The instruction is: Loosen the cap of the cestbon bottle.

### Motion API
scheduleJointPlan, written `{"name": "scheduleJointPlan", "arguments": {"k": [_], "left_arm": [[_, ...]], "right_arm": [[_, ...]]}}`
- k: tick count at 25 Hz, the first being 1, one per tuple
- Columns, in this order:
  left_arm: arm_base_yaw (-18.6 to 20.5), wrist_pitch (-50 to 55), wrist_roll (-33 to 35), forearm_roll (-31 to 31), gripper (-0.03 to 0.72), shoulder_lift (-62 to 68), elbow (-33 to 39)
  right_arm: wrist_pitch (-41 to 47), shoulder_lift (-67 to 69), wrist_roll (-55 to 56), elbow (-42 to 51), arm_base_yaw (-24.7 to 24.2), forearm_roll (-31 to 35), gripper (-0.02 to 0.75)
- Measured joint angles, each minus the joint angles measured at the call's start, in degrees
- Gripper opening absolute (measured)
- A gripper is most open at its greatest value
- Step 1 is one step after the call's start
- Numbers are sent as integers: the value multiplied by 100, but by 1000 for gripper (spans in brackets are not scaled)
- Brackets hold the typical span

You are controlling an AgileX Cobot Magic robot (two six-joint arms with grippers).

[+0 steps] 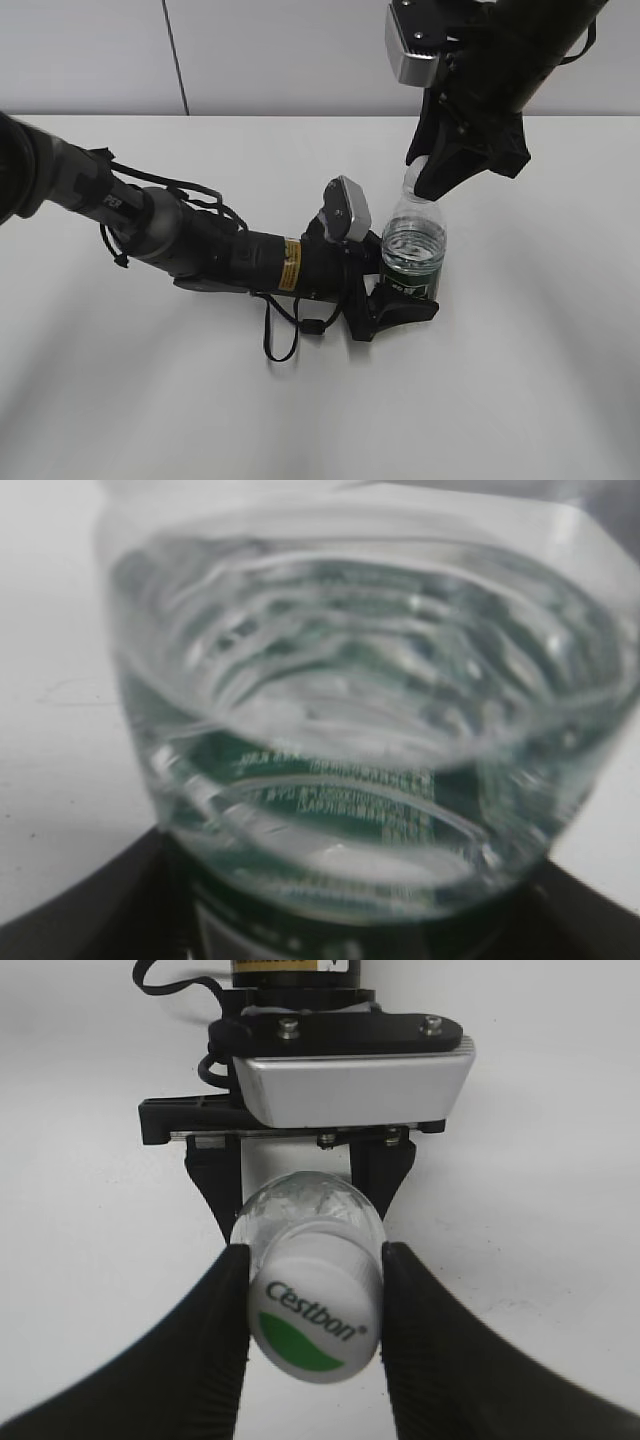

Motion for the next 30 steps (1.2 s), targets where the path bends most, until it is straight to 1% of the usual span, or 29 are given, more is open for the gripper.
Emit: {"name": "scheduleJointPlan", "arguments": {"k": [30], "left_arm": [[0, -288, 29, -23, 543, -5, -47]], "right_arm": [[29, -266, 60, 55, 0, 45, 305]]}}
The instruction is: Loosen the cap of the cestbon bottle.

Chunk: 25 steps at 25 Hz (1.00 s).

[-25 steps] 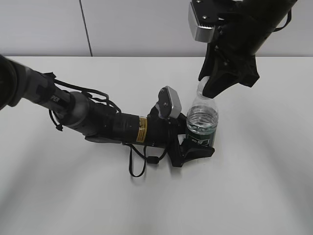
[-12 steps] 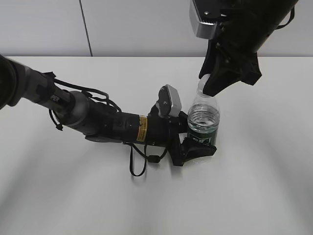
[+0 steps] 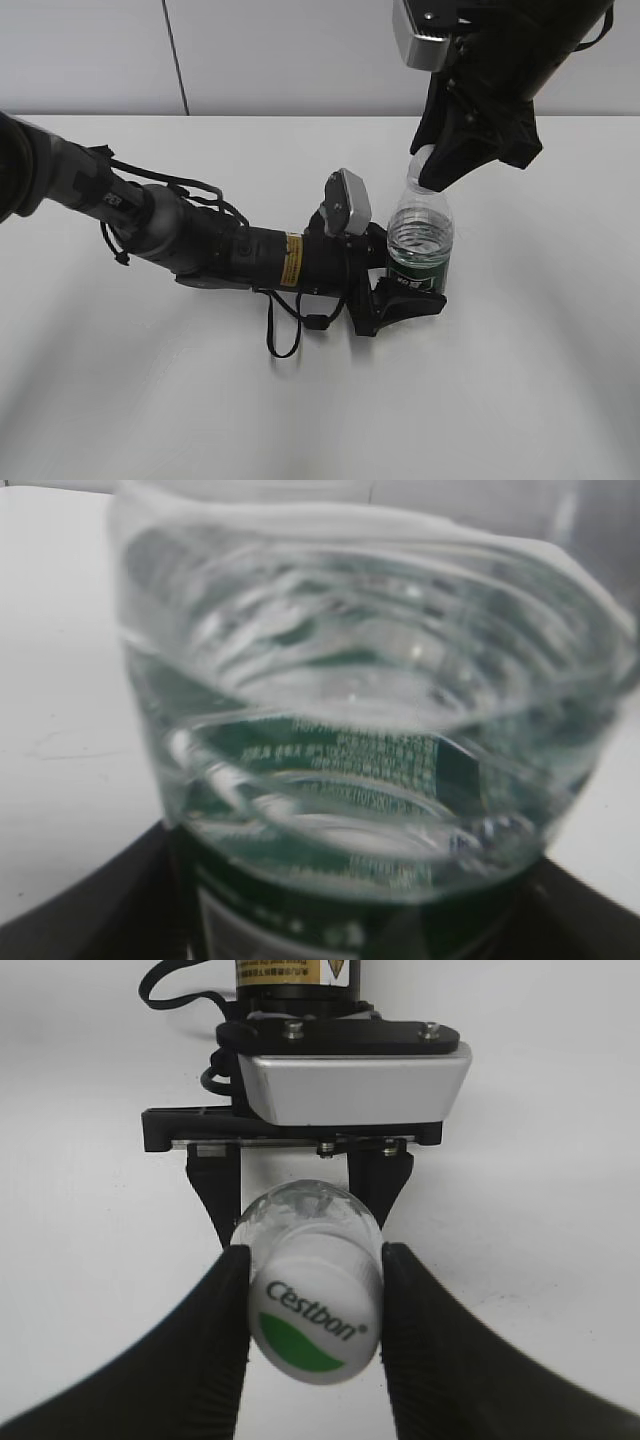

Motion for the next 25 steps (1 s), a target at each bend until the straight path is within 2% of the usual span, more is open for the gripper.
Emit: {"name": "scheduleJointPlan", "arguments": {"k": [9, 13, 25], "left_arm": [[0, 164, 23, 5, 543, -4, -10], [-4, 508, 5, 44, 543, 6, -3], [-4, 508, -8, 44, 543, 6, -3]], "right_arm": [[0, 0, 16, 4, 0, 49, 303], [-17, -102, 16, -19, 0, 325, 287], [-23, -157, 338, -19, 0, 376, 286]]}}
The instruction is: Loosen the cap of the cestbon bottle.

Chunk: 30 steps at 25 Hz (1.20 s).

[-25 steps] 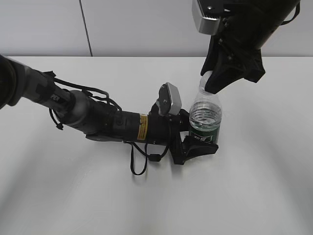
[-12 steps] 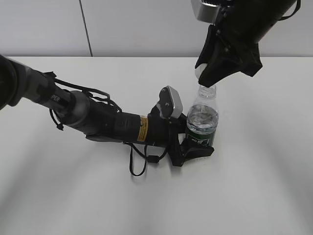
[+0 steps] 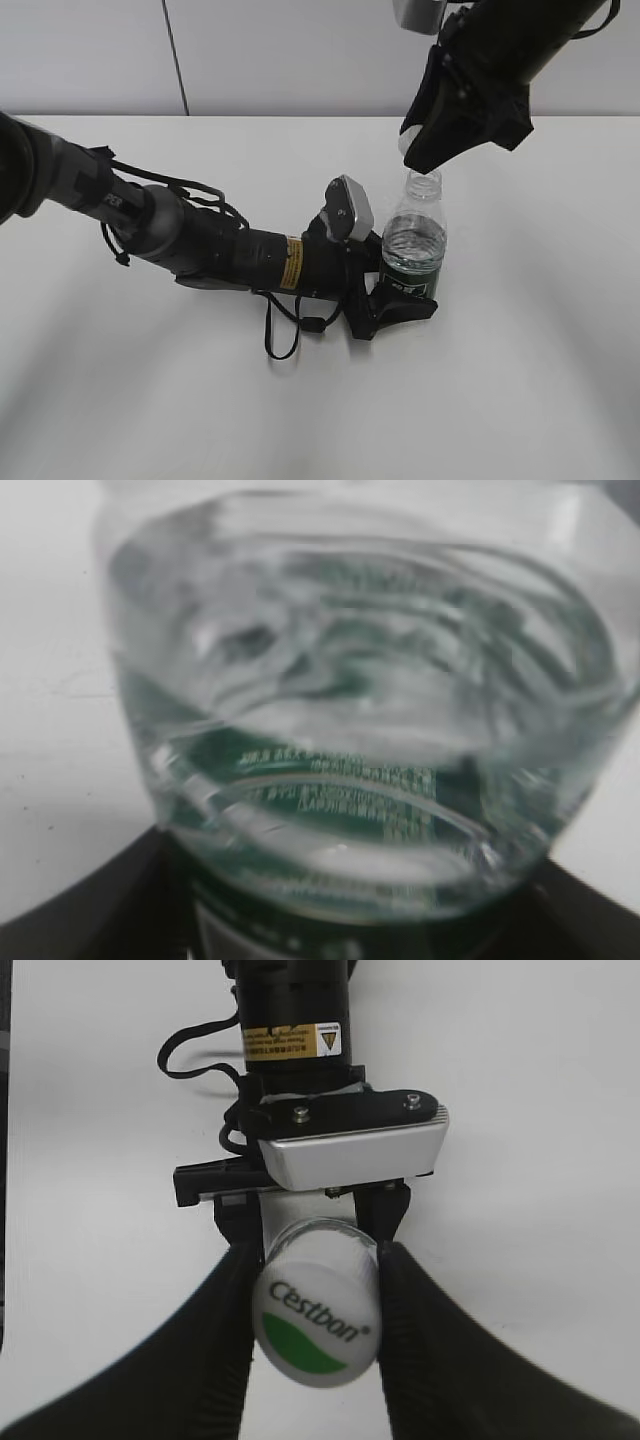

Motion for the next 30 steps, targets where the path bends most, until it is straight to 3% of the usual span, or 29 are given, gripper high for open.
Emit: {"name": "scheduleJointPlan", "arguments": {"k": [5, 16, 24, 30], "left_arm": [[0, 0, 0, 5, 543, 0, 0], [0, 0, 0, 5, 543, 0, 0], [0, 0, 0, 5, 543, 0, 0], [0, 0, 0, 10, 543, 0, 0]], "right_arm": [[-37, -179, 810, 0, 0, -179, 286], [-111, -386, 3898, 0, -103, -1716, 286], [70, -386, 4954, 35, -826, -1797, 286], [-111, -420, 5205, 791, -1220, -1797, 286]]}}
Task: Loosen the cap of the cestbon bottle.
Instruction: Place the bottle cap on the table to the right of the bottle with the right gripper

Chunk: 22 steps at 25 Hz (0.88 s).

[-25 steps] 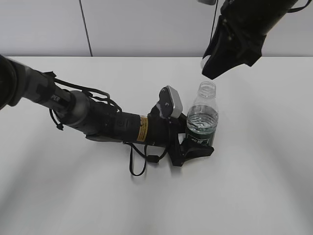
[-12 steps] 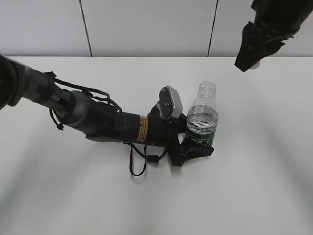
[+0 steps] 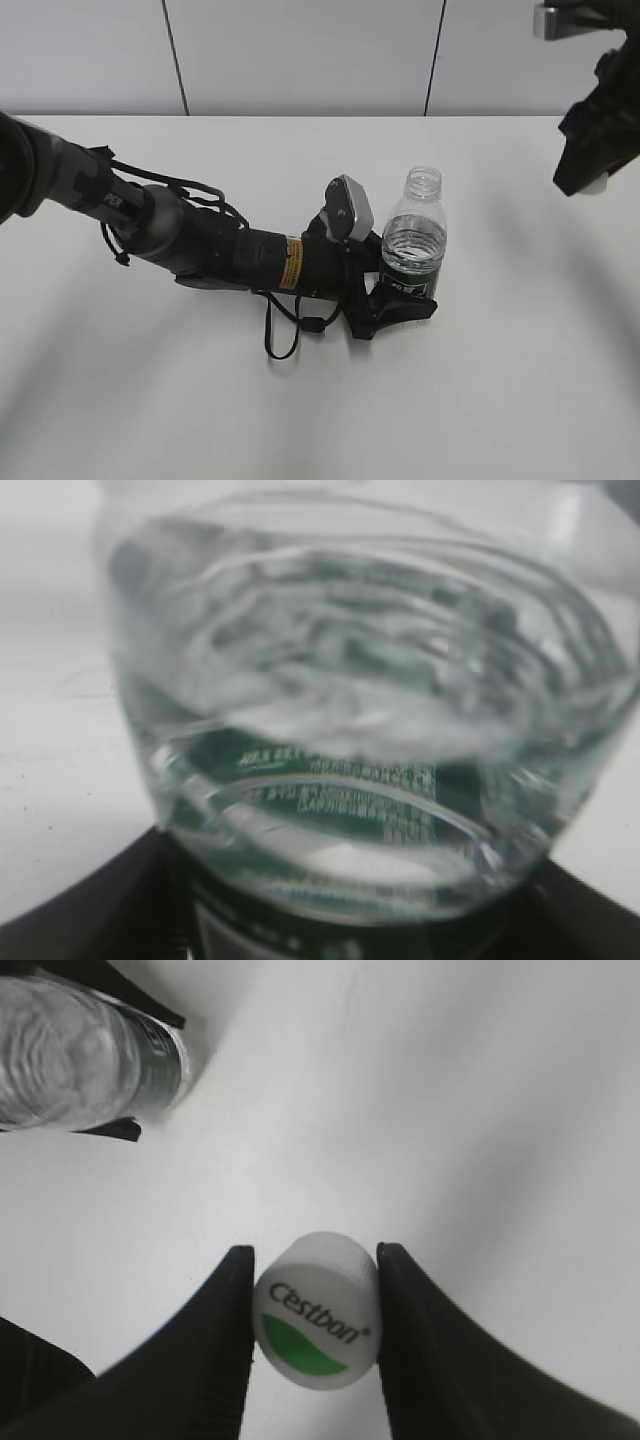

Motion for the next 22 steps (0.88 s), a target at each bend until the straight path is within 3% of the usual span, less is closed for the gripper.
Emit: {"name": "scheduleJointPlan", "arguments": {"k": [8, 14, 22], "left_arm": [[0, -5, 0, 0, 539, 0, 0], [0, -5, 0, 0, 539, 0, 0], [0, -5, 0, 0, 539, 0, 0]], "right_arm": [[-1084, -5, 137, 1545, -169, -5, 285], [-2363, -5, 244, 2704, -169, -19, 285], [-3777, -10, 1717, 3323, -169, -163, 285]]}}
